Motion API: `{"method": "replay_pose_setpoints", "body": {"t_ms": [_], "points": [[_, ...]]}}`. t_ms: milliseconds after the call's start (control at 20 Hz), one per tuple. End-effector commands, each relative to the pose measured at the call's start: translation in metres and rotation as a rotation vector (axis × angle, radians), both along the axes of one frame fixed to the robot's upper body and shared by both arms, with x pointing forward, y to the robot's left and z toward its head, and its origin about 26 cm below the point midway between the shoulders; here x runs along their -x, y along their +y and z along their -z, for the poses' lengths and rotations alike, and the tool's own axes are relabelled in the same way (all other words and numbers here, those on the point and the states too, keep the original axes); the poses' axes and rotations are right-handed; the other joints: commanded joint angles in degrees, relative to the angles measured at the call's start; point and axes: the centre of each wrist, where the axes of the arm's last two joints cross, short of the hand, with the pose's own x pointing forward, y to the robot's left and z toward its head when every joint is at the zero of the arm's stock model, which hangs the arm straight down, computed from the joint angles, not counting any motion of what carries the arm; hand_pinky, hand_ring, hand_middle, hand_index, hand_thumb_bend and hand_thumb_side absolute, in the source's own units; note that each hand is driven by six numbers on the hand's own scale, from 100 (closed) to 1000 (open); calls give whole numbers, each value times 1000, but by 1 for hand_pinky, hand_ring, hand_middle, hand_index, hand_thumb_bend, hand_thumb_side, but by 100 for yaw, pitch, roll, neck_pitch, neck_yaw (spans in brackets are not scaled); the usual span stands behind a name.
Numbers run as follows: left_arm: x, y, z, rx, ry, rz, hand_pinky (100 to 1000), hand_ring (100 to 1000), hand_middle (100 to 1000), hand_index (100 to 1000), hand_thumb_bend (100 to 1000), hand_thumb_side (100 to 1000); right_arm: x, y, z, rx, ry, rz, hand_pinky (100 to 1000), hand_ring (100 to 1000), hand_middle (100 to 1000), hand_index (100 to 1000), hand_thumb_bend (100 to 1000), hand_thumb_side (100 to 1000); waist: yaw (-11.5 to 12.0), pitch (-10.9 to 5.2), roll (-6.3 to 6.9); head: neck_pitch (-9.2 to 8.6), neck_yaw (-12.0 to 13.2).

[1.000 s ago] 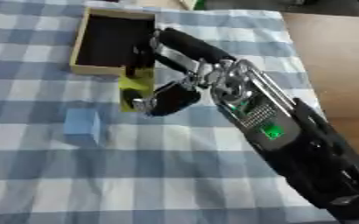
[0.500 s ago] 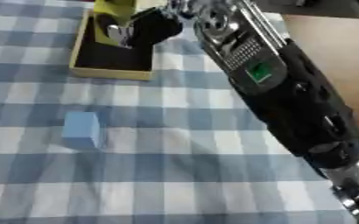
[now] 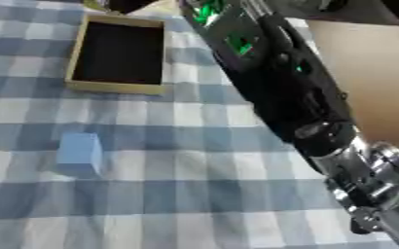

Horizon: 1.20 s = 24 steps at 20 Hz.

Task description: Pick up objects on the table and place them in the box.

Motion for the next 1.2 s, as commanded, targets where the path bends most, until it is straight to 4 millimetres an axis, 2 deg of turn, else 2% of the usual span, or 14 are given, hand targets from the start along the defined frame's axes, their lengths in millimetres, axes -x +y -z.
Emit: {"method": "replay_pose_setpoints", "body": {"t_ms": [50, 400, 700, 850, 950, 1100, 1200], "points": [[2, -2, -10, -27, -31, 9, 764, 685, 635, 799, 137, 945, -12, -1, -4, 4, -26, 45, 807, 591, 484, 558, 100, 128, 45, -82, 30, -108, -91], [1, -3, -11, -30, -34, 16, 764, 684, 635, 799, 133, 948, -44, 0, 24, 56, 9, 86, 804, 595, 488, 564, 100, 123, 156, -2, -8, -130, -161], [1, -4, -12, -31, -34, 20, 764, 684, 635, 799, 131, 949, -67, -9, 50, 101, 40, 107, 805, 600, 491, 571, 100, 130, 154, 18, -24, -123, -146], [1, -4, -11, -31, -33, 20, 765, 684, 635, 799, 130, 949, -78, -13, 63, 106, 51, 107, 820, 637, 517, 611, 100, 152, 156, 15, -17, -126, -144], [1, -4, -11, -31, -31, 20, 765, 684, 635, 799, 129, 949, -84, -16, 69, 108, 38, 105, 837, 743, 584, 676, 207, 210, 154, 9, -8, -117, -139], [1, -4, -11, -35, -28, 20, 766, 684, 635, 799, 128, 950, -88, -19, 72, 126, 23, 110, 837, 828, 666, 720, 317, 275, 146, -3, -4, -112, -130], [1, -4, -11, -37, -27, 20, 766, 684, 636, 799, 127, 949, -90, -21, 74, 161, 33, 125, 839, 848, 697, 739, 383, 302, 139, -9, -4, -111, -124]]}}
